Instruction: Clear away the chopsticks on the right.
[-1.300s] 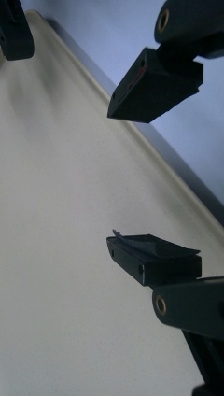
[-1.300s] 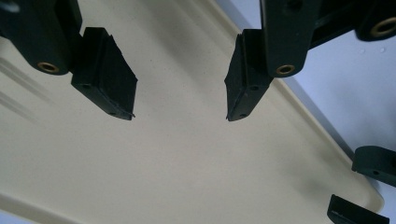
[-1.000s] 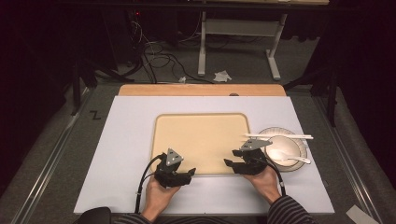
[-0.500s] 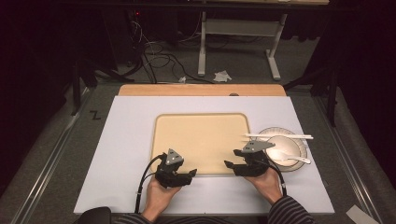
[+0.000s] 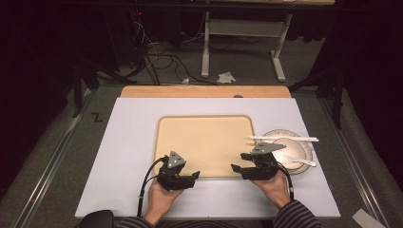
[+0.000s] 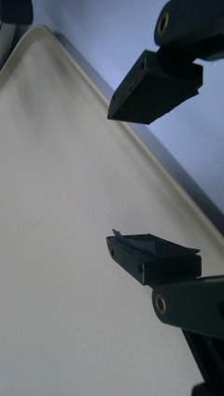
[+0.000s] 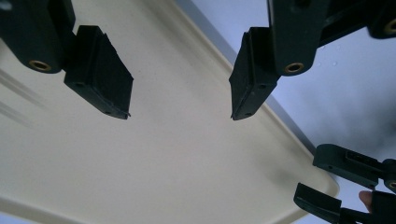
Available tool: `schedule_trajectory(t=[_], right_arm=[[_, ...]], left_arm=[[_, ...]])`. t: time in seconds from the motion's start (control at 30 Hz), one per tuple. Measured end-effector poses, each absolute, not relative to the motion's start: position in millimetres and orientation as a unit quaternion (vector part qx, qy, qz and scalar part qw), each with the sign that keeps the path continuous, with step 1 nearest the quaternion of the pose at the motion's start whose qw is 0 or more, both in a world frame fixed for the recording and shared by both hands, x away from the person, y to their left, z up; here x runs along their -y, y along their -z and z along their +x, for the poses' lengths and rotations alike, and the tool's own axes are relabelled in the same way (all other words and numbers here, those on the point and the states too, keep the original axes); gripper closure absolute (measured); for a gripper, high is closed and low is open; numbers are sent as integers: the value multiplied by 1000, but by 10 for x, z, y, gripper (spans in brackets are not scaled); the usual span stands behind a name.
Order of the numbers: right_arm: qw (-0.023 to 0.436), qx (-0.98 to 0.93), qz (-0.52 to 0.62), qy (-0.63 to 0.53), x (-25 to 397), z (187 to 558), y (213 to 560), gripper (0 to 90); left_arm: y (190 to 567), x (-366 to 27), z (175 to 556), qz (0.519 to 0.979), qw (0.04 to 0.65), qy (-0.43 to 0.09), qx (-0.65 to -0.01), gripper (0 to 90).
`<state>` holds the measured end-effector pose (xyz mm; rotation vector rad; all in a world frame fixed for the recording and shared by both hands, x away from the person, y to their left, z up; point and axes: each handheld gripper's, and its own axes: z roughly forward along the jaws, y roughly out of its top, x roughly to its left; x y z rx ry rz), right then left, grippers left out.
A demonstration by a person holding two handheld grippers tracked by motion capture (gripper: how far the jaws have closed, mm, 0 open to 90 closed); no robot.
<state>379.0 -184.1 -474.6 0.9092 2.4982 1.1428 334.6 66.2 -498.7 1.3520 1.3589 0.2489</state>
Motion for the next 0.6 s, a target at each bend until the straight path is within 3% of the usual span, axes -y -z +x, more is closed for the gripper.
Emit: schedule_trajectory(t=[0.6], right_arm=[[97, -844, 339, -404, 1988, 3733, 4619, 414]], left_arm=[[4988, -686, 3359, 569, 573, -116, -578, 332]])
